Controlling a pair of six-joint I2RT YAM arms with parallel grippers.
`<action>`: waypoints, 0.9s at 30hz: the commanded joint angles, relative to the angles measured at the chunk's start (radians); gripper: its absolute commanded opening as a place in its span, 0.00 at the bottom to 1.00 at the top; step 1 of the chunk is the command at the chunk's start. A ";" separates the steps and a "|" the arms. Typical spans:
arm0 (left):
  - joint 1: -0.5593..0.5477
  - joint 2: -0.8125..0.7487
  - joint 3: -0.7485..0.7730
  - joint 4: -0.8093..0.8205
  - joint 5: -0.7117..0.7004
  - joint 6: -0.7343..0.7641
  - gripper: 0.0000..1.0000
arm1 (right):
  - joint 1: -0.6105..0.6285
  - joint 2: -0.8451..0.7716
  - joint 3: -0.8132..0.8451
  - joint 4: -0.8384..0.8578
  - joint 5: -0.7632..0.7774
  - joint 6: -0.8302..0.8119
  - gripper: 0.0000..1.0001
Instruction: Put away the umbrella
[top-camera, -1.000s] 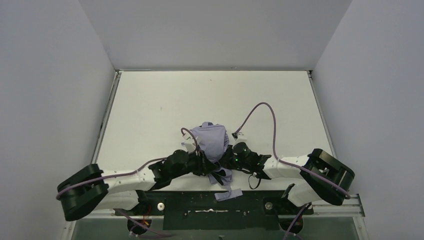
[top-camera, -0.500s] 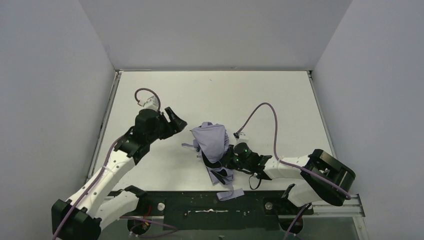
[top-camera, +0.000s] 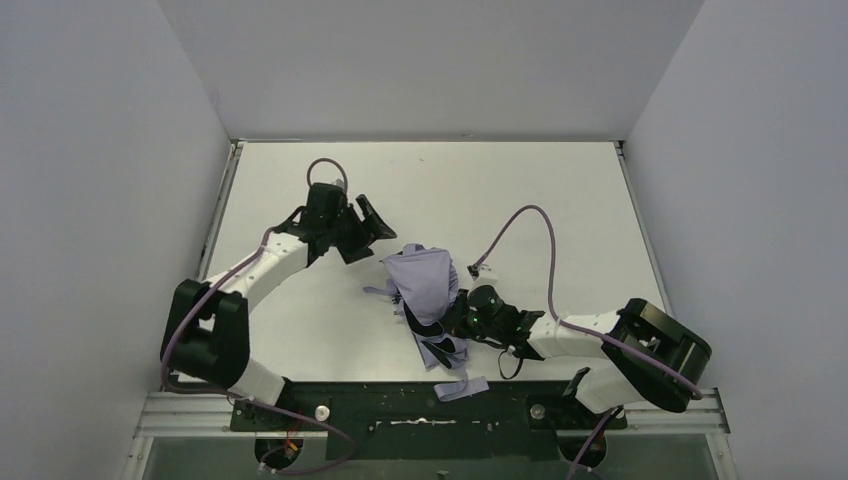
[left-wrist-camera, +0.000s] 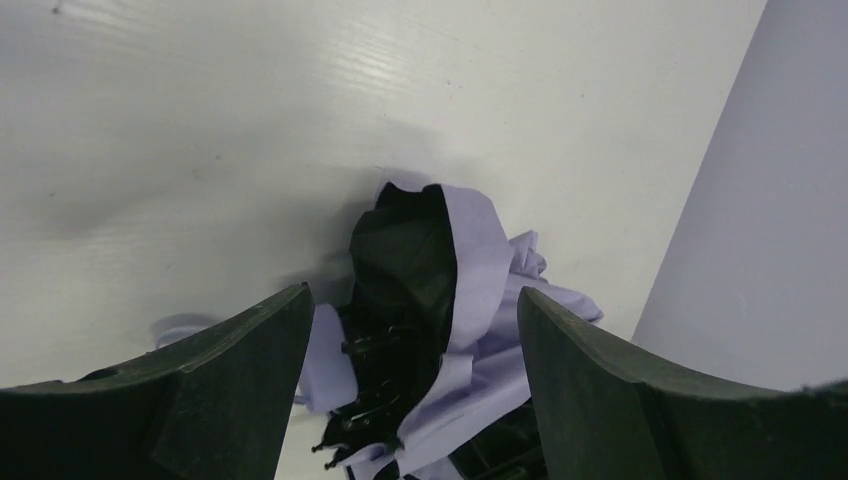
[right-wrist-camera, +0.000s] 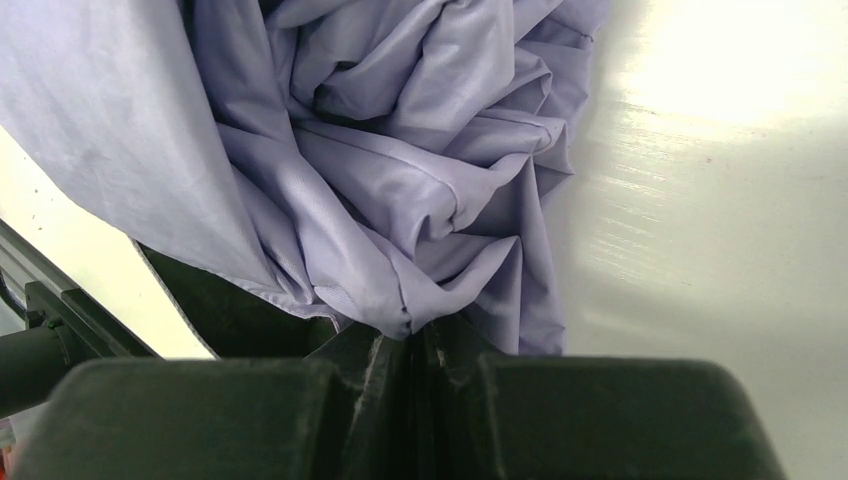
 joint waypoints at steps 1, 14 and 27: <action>0.007 0.133 0.090 0.123 0.109 -0.055 0.73 | -0.017 0.009 -0.035 -0.147 0.075 -0.043 0.00; -0.046 0.259 0.116 0.201 0.164 -0.121 0.75 | -0.017 0.024 -0.016 -0.159 0.074 -0.045 0.00; -0.107 0.369 0.160 0.262 0.191 -0.141 0.51 | -0.014 0.029 -0.026 -0.145 0.074 -0.037 0.00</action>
